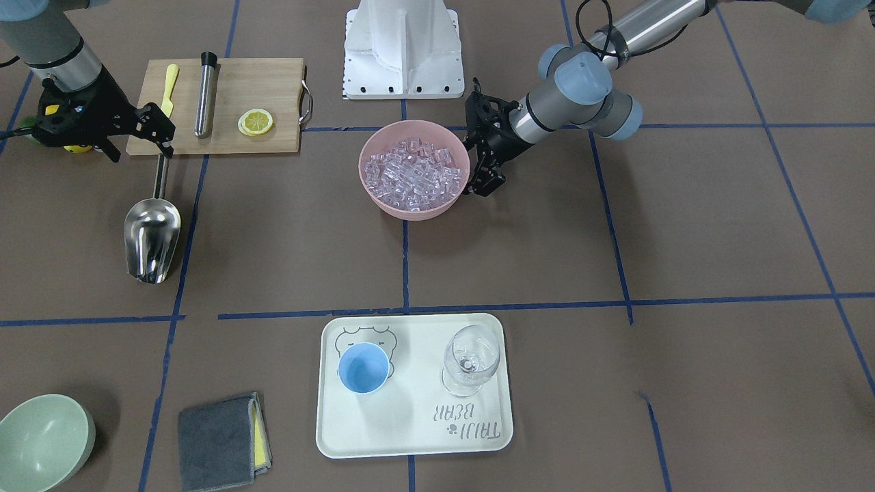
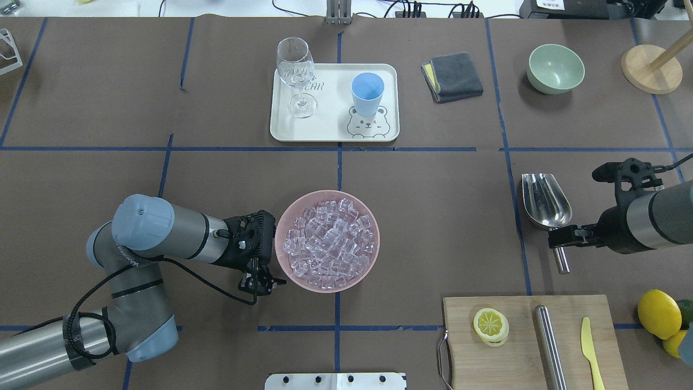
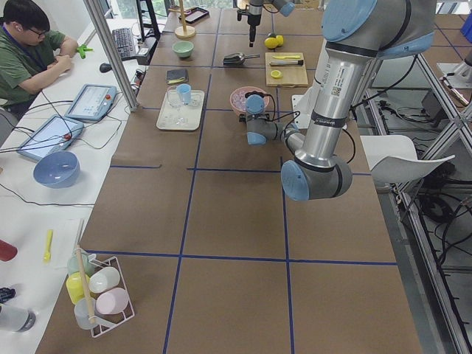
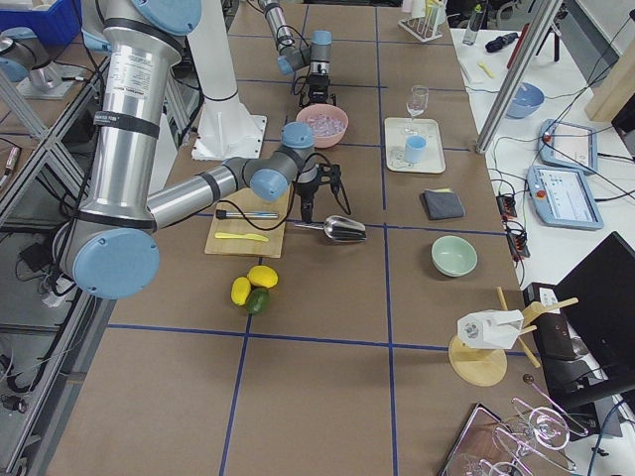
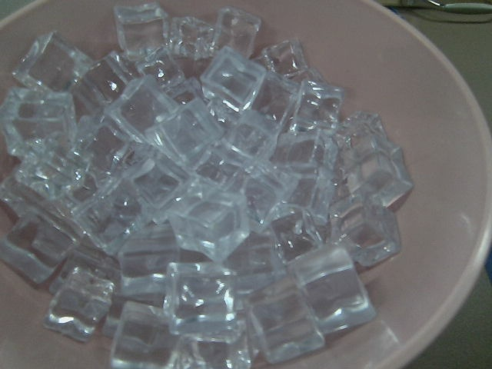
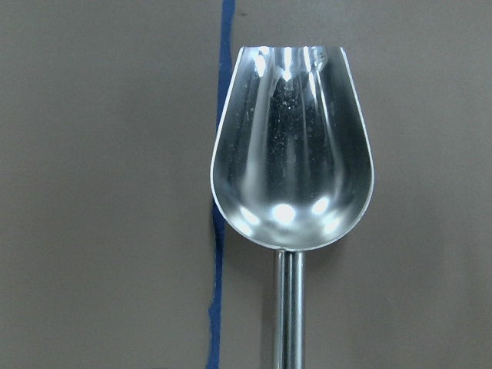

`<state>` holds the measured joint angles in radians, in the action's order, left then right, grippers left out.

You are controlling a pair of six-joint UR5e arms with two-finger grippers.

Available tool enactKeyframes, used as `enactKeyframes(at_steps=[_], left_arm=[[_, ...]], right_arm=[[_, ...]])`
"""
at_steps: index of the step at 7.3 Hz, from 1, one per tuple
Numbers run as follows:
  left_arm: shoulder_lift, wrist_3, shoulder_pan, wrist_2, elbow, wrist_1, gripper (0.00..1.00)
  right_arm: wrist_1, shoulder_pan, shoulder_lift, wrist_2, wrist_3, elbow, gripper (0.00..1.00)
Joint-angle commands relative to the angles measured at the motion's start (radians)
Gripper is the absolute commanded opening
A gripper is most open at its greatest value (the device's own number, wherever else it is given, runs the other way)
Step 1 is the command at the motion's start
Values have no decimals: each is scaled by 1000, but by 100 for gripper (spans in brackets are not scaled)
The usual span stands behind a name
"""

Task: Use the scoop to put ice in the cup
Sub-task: 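Close right gripper on the metal scoop handle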

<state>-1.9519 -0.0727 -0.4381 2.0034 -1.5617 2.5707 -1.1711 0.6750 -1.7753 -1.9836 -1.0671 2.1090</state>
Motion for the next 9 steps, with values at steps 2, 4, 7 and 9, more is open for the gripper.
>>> enactKeyframes(at_steps=[2,4,7,9], left_arm=[[2,-1,-2,0,0,0,100],[1,-1,-1,-2,0,2,100],[1,-1,-1,-2,0,2,100],[1,-1,-1,-2,0,2,100]], right_arm=[[4,-28,19,-6,-1,-72,99],[8,-38,20,-9,-13,-99,90],[-4,-60,56,-12,-14,-116,81],[-2,-69,56,-11,-13,-127,76]])
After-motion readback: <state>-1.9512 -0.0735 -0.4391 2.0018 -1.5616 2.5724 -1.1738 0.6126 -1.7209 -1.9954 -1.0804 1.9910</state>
